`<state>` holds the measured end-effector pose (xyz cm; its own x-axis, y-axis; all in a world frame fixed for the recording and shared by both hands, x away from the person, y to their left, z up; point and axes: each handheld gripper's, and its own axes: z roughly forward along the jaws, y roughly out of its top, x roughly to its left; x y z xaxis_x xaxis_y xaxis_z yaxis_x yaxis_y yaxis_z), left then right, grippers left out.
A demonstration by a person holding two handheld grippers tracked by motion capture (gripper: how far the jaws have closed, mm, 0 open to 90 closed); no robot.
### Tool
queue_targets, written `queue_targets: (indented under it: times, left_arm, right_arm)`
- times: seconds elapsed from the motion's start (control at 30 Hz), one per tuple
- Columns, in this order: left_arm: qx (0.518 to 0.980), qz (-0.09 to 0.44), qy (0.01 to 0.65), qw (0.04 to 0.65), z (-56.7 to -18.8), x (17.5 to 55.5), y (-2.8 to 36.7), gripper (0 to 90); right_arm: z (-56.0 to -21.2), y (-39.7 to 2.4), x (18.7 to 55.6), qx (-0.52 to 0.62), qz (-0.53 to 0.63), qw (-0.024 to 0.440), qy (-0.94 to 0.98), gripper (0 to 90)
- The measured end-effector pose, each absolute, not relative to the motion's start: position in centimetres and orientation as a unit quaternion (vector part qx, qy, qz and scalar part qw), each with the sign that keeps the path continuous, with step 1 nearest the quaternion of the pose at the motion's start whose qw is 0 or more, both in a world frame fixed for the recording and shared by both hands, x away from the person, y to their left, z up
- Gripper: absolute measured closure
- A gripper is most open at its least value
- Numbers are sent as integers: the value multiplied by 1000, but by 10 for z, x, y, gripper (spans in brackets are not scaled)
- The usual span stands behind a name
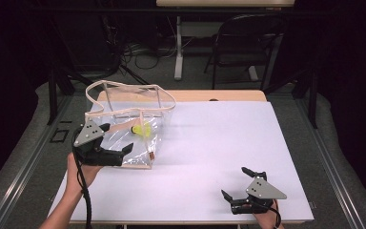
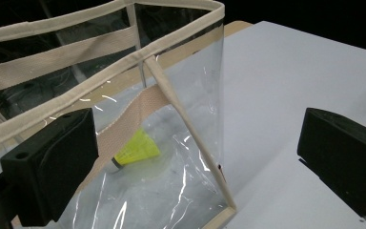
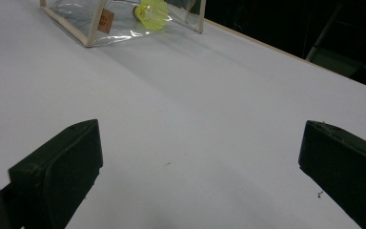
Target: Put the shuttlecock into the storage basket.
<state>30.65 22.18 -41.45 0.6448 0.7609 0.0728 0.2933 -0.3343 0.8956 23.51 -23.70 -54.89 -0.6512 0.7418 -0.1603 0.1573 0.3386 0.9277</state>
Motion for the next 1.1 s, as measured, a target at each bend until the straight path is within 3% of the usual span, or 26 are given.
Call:
queue_targets:
  times: [1.1]
  left_arm:
    - [756, 254, 363, 481, -492, 265, 235, 1]
  right_arm:
    - [-549, -237, 234, 294, 491, 296, 764, 4]
